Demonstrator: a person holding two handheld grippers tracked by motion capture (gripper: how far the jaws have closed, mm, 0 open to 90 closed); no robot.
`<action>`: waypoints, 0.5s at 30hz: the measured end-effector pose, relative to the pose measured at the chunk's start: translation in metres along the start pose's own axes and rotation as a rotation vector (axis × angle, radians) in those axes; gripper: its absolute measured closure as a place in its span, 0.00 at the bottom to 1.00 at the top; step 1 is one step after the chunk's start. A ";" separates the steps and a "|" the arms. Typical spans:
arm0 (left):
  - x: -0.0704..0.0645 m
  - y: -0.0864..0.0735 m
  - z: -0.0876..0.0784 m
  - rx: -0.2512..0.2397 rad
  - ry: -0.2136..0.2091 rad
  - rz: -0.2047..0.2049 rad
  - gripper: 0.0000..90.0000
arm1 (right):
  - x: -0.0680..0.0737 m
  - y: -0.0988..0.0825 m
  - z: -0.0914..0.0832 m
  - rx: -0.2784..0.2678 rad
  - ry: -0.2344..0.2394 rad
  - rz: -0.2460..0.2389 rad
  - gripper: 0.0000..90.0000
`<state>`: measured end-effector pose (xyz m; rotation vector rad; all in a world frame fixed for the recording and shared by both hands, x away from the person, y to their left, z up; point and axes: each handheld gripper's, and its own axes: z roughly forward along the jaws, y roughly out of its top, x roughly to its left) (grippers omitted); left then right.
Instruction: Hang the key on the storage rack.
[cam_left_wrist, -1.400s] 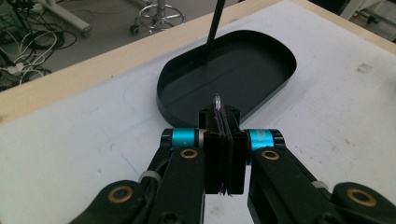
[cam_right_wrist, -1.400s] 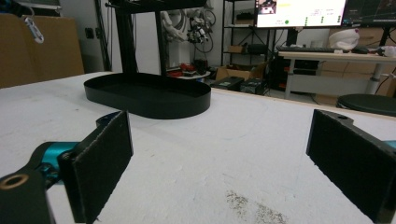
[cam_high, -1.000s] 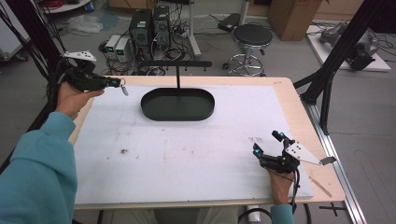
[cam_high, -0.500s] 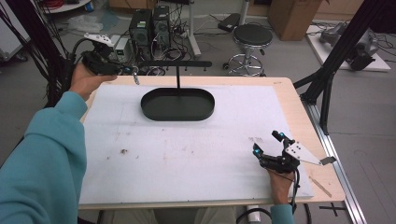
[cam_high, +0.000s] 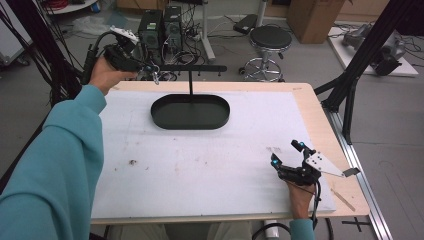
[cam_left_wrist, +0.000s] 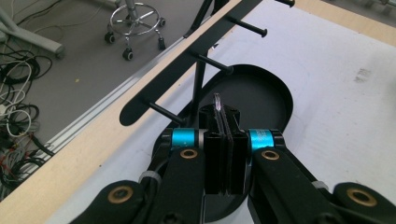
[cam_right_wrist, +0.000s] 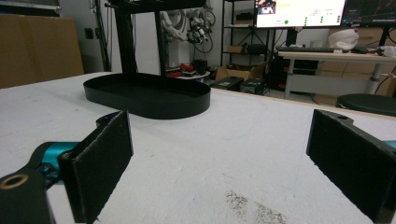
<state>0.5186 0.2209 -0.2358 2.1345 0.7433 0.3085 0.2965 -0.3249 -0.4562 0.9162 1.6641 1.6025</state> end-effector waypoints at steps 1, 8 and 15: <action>0.001 0.000 0.003 0.002 -0.004 -0.003 0.98 | 0.000 0.000 0.000 0.001 0.000 0.003 0.07; 0.007 -0.006 0.016 0.047 -0.008 -0.007 0.98 | 0.000 0.000 0.000 0.001 0.001 0.004 0.07; 0.012 -0.010 0.023 0.054 -0.007 -0.020 0.98 | 0.000 0.000 0.000 0.000 0.001 0.006 0.07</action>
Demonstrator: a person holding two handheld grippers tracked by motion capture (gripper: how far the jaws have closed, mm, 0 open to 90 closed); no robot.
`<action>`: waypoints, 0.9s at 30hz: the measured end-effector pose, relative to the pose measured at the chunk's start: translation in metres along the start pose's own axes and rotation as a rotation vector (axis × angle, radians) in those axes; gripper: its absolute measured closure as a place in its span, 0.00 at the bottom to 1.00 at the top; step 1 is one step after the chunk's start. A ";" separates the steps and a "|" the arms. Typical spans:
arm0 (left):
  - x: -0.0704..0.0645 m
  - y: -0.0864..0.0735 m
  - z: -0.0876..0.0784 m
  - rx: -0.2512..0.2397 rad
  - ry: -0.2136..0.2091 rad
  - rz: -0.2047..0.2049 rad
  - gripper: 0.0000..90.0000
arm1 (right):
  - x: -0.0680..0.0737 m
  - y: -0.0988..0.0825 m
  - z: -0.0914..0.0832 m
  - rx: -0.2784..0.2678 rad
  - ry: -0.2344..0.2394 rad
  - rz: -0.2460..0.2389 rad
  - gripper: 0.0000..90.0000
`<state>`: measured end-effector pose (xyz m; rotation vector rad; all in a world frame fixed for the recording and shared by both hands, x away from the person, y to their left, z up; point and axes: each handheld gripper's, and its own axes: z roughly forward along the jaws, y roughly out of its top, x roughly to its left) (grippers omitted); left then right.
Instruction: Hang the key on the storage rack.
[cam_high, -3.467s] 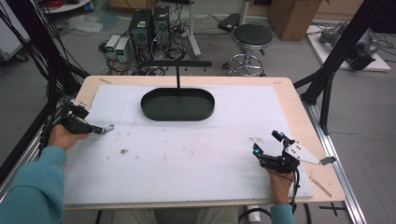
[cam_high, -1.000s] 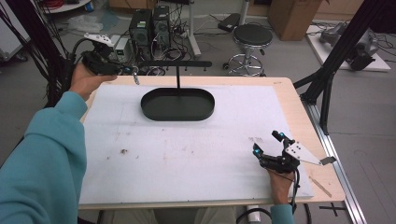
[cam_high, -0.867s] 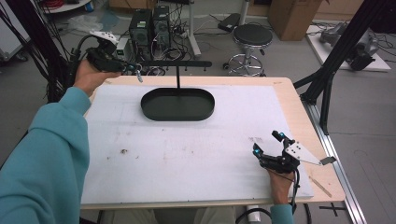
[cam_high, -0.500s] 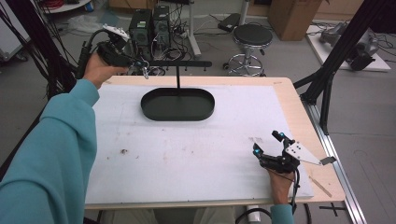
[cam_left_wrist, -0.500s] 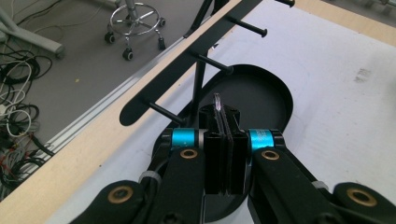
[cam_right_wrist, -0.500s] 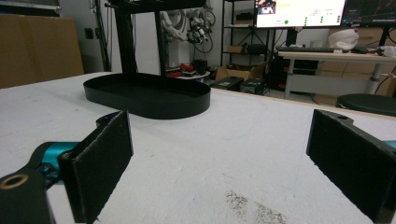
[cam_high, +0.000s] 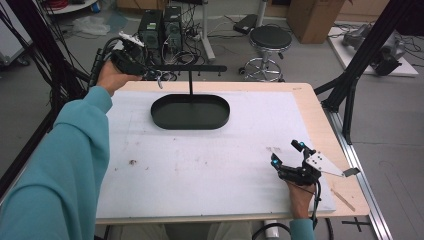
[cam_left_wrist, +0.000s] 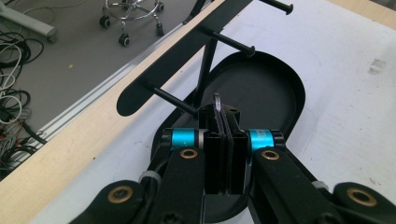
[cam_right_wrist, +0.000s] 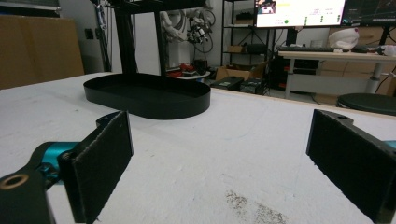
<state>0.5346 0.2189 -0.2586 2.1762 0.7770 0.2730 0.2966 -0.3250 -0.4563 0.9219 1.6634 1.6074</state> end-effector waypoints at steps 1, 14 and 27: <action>0.001 0.000 0.000 0.005 0.002 0.002 0.98 | 0.000 0.000 0.000 0.000 0.000 0.000 0.07; 0.004 -0.003 0.004 0.002 0.006 -0.010 0.98 | 0.000 0.000 0.000 0.001 -0.001 -0.001 0.07; 0.010 -0.005 0.006 -0.010 0.014 -0.030 0.98 | 0.000 0.000 0.000 0.002 -0.001 -0.002 0.07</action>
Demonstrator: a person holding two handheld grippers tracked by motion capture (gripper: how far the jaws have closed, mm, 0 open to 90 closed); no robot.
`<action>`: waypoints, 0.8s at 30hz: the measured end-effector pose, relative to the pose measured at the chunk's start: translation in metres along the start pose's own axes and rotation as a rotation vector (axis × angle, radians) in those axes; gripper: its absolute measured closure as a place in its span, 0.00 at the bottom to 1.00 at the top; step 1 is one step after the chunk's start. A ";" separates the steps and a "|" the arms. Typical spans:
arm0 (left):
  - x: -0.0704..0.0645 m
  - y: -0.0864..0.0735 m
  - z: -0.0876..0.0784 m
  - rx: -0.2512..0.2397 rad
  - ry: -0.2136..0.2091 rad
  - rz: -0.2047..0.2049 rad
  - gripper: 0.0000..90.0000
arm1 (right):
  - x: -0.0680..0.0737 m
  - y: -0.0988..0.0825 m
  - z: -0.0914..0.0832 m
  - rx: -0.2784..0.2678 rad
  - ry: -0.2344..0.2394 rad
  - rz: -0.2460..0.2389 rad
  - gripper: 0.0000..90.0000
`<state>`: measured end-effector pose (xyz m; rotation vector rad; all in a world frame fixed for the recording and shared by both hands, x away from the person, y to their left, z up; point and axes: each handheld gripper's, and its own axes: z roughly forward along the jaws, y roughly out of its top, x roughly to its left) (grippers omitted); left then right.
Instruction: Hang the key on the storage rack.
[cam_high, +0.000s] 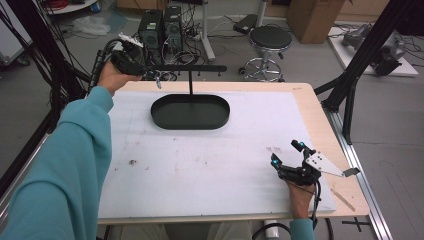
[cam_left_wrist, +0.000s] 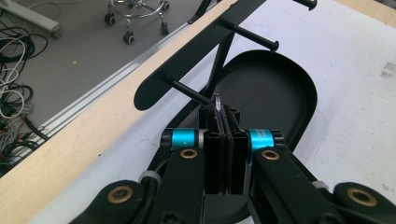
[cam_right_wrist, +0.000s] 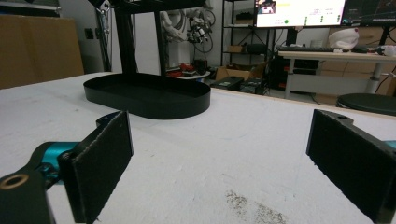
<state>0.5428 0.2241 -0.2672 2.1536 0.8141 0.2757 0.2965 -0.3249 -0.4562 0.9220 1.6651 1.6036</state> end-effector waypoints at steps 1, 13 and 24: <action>0.000 0.000 0.000 0.001 0.005 0.004 0.98 | 0.000 0.000 0.000 0.000 0.001 0.001 0.07; 0.004 0.002 0.004 -0.023 0.032 0.002 0.98 | 0.000 0.000 0.000 -0.002 0.000 -0.002 0.07; 0.005 0.000 0.009 -0.077 0.150 -0.057 0.69 | 0.001 0.000 0.000 -0.005 -0.005 -0.007 0.07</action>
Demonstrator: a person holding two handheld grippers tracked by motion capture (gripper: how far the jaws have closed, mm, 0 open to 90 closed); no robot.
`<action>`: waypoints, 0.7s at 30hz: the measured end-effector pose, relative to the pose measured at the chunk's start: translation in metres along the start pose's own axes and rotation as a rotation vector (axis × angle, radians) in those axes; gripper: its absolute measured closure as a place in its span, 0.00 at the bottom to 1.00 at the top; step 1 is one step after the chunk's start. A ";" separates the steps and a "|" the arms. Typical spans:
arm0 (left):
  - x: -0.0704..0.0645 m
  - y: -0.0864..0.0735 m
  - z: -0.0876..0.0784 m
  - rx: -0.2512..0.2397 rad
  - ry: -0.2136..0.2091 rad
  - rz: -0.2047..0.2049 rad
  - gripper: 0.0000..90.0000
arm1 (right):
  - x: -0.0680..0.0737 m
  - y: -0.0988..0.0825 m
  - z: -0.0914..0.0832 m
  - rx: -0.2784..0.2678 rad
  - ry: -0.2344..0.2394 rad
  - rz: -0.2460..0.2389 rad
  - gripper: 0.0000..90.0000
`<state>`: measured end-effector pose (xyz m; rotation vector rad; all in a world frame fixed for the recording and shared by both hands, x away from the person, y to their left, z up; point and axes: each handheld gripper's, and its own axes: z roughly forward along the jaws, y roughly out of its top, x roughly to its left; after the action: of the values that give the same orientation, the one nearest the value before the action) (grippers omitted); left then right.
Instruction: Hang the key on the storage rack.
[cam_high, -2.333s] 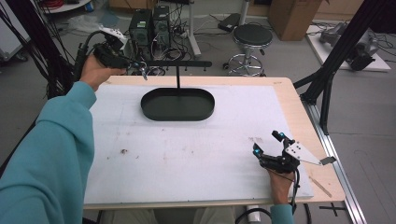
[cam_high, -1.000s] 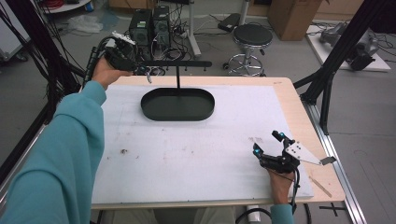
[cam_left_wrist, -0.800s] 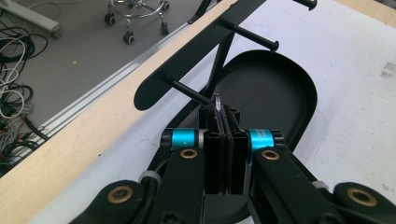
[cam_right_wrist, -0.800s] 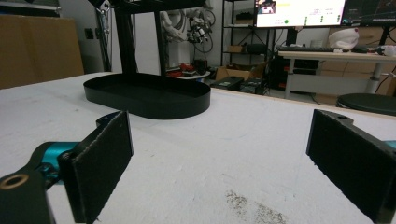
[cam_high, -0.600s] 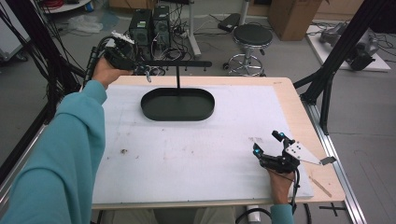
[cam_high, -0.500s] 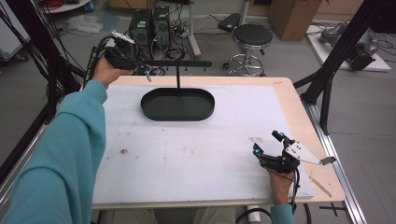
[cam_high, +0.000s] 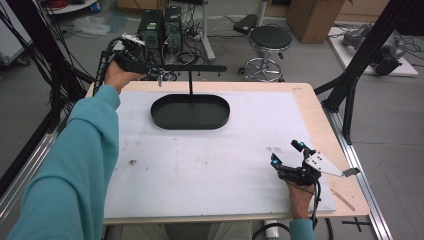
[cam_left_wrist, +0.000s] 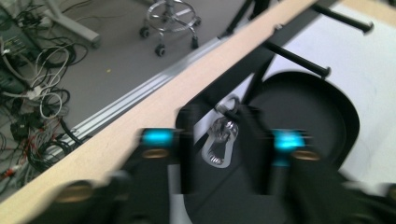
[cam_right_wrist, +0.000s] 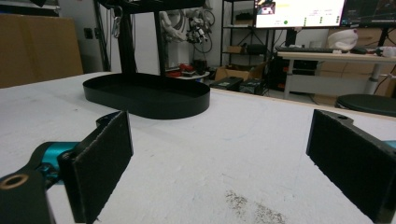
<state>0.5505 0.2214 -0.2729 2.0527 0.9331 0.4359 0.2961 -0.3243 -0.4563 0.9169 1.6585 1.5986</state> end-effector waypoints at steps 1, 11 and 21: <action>0.000 -0.001 -0.002 -0.012 0.021 0.003 0.62 | 0.000 0.000 0.000 0.001 0.002 0.001 0.07; -0.018 -0.026 -0.054 -0.275 -0.038 0.001 0.06 | 0.000 0.000 0.000 0.004 -0.002 0.006 0.07; -0.053 -0.110 -0.091 -0.444 -0.087 0.027 0.02 | 0.000 0.000 0.000 0.008 -0.001 0.004 0.07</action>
<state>0.4109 0.2735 -0.3051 1.6658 0.6847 0.5129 0.2967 -0.3245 -0.4561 0.9249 1.6643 1.5954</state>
